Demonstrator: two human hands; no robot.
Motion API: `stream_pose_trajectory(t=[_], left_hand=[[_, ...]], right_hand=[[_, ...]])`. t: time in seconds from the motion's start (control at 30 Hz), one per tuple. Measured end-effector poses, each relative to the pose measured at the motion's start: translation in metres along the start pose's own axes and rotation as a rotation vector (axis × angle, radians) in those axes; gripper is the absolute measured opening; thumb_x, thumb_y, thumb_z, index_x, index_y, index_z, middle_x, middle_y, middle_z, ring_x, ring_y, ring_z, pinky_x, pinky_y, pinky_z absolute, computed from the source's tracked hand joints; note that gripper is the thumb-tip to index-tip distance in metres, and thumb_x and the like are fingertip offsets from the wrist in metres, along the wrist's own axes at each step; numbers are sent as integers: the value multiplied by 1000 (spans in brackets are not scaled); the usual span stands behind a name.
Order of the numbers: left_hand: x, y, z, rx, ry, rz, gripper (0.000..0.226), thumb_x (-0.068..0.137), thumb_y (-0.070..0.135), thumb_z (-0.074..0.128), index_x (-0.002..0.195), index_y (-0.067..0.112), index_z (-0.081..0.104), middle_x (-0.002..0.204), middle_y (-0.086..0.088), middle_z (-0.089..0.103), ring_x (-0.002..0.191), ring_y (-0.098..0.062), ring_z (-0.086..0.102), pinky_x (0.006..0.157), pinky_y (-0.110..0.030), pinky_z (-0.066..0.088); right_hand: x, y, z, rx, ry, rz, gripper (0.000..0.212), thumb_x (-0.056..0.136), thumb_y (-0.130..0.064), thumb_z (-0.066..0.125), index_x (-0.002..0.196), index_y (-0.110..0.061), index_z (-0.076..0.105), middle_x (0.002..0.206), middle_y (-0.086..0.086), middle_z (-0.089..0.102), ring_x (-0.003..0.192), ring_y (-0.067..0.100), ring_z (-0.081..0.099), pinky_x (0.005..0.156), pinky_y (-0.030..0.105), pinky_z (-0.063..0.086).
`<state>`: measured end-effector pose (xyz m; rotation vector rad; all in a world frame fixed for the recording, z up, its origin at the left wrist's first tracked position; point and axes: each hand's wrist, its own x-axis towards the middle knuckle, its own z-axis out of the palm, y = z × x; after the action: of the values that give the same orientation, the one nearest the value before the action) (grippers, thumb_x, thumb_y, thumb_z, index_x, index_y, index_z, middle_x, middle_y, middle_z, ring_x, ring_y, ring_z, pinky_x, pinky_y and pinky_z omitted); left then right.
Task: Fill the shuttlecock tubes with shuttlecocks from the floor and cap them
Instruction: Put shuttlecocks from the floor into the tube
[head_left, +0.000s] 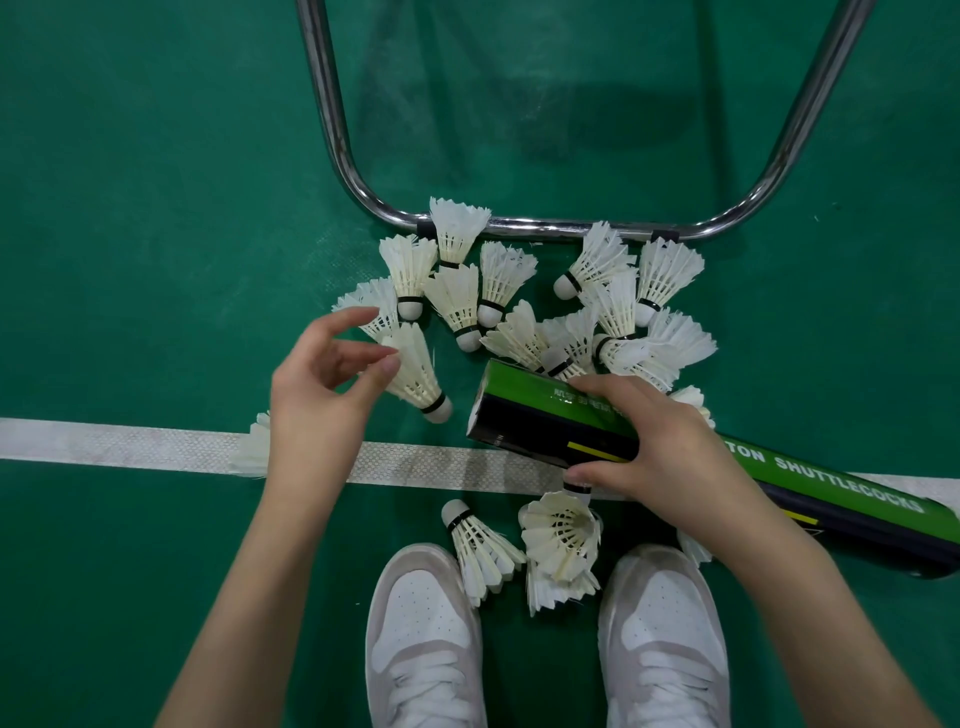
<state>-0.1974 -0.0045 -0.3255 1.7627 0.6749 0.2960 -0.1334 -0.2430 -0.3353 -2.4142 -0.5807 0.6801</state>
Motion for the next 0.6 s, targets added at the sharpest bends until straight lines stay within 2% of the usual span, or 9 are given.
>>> stream_pose_trajectory(t=[0.27,0.43,0.53,0.6], left_hand=[[-10,13,12,-237,-61,-96,34,83,4,67,105,29,61,78,7,71,81,-2,65,73,-10,47],[-17,8,23,-291,-125,-214,34,84,7,66,110,29,60,75,12,70,81,0,65,80,-19,48],[-19,7,26,-309,-184,-264,39,85,5,64,118,26,55,77,10,70,81,-5,65,85,-27,50],[-20,6,29,-323,-227,-281,42,87,1,61,122,23,51,81,5,72,83,-9,66,81,-27,53]], right_hand=[[-1,-1,0,1,-2,3,71,66,-43,76,128,-39,41,130,-16,45,114,12,46,98,41,36],[-1,-2,0,2,9,1,71,66,-43,76,128,-39,41,127,-17,47,112,11,46,97,39,37],[-1,-1,0,-1,10,3,71,66,-43,76,128,-39,41,125,-17,47,111,10,46,97,39,37],[-2,-2,0,-6,5,3,71,67,-42,76,128,-39,41,127,-17,46,112,11,46,98,39,37]])
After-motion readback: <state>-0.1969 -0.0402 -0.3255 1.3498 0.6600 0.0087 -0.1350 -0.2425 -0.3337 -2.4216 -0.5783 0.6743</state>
